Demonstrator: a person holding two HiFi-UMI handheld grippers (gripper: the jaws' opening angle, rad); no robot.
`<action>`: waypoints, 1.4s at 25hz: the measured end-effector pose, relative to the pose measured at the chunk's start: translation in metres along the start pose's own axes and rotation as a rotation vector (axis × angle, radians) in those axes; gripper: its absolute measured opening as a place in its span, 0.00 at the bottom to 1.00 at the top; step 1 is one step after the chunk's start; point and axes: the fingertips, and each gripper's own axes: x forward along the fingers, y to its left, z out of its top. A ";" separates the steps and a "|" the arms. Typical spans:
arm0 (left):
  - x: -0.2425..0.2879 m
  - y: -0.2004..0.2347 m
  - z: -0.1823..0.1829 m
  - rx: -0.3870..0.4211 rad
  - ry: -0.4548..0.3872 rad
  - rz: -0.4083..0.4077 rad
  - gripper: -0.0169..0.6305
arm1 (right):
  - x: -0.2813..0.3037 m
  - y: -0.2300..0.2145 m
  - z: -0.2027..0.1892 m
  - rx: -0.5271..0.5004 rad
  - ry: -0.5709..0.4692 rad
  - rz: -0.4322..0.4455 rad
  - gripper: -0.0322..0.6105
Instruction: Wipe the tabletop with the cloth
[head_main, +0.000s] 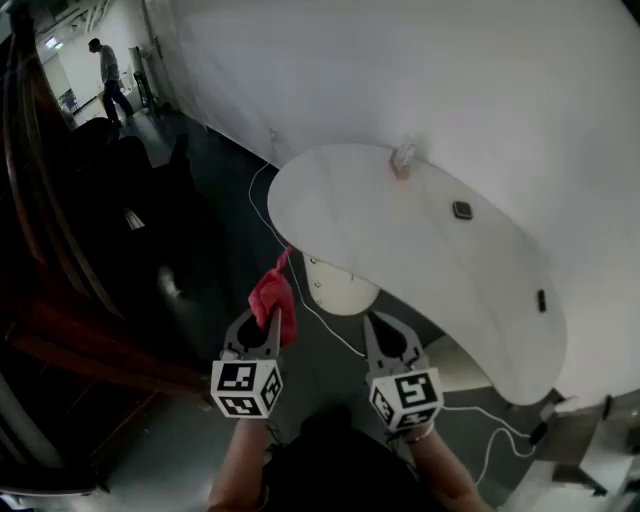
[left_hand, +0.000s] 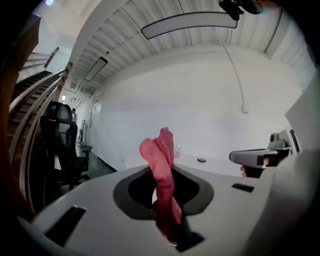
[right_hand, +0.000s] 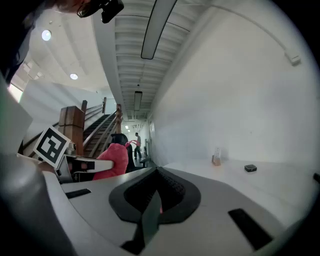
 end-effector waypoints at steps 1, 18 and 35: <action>0.002 -0.001 0.001 0.006 0.001 0.000 0.12 | 0.000 -0.003 -0.001 0.016 -0.002 -0.008 0.05; 0.044 -0.007 0.031 0.019 -0.013 -0.053 0.12 | 0.010 -0.047 0.029 0.002 -0.099 -0.039 0.05; 0.235 0.040 0.051 0.041 0.070 -0.244 0.12 | 0.142 -0.128 0.044 -0.043 -0.062 -0.250 0.05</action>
